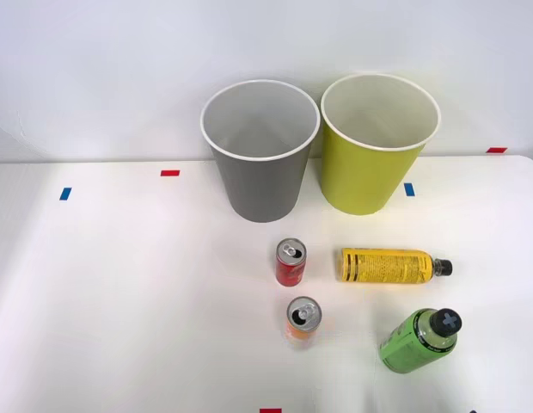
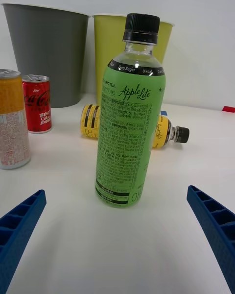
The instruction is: Put cans in the gray bin, plastic bottles in the light green bin
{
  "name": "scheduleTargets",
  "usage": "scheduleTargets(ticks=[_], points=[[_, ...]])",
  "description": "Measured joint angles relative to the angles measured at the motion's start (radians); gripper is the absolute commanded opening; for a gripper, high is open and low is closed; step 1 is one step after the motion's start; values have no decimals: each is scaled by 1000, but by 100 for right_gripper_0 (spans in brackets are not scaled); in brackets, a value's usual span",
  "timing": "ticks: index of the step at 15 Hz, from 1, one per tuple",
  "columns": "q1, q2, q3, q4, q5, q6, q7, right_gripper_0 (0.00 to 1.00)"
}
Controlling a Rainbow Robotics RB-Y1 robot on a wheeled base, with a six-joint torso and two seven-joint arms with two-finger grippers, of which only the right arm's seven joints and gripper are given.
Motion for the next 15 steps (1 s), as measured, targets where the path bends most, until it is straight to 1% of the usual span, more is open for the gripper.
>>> scheduleTargets(ticks=[15], points=[[0, 0, 0, 0, 0, 0, 0, 100]])
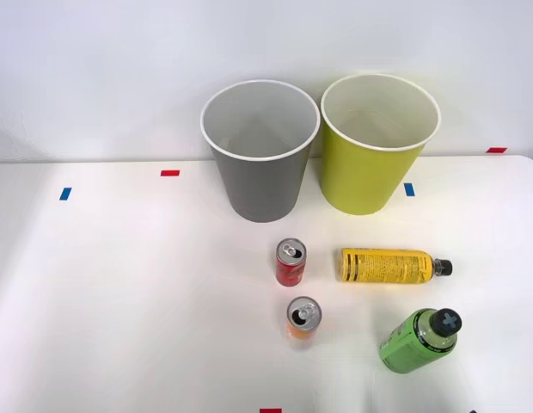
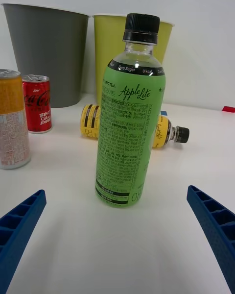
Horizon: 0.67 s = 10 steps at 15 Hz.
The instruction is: Put cans in the gray bin, plastic bottles in the light green bin
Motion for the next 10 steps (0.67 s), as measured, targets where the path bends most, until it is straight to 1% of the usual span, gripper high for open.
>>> scheduleTargets(ticks=[10], points=[[0, 0, 0, 0, 0, 0, 0, 100]])
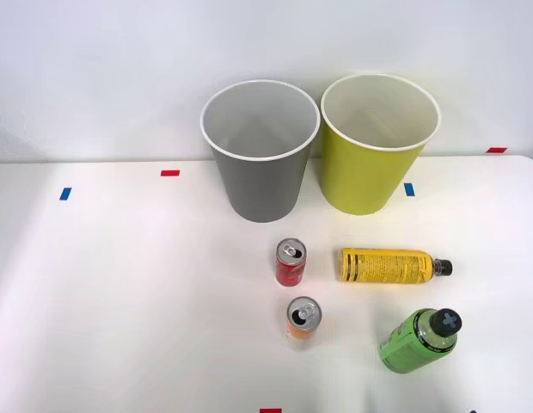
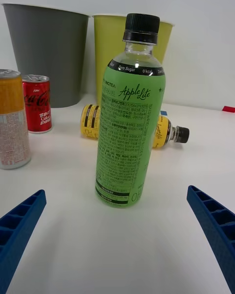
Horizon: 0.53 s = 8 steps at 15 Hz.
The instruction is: Put cans in the gray bin, plastic bottles in the light green bin
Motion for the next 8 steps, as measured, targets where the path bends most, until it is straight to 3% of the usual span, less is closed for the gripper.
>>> scheduleTargets(ticks=[8], points=[[0, 0, 0, 0, 0, 0, 0, 100]])
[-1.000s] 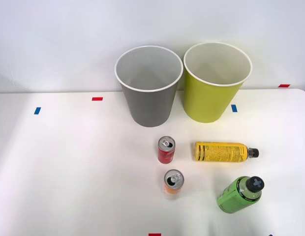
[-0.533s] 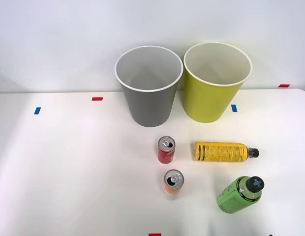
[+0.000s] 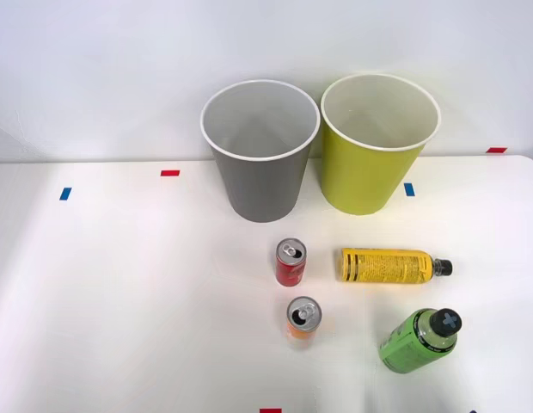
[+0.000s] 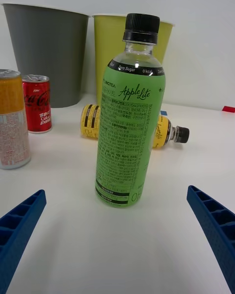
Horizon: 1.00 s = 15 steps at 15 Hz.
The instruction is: Put cans in the gray bin, plastic bottles in the light green bin
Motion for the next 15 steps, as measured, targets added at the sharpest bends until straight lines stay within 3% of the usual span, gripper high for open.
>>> scheduleTargets(ticks=[15], points=[[0, 0, 0, 0, 0, 0, 0, 100]])
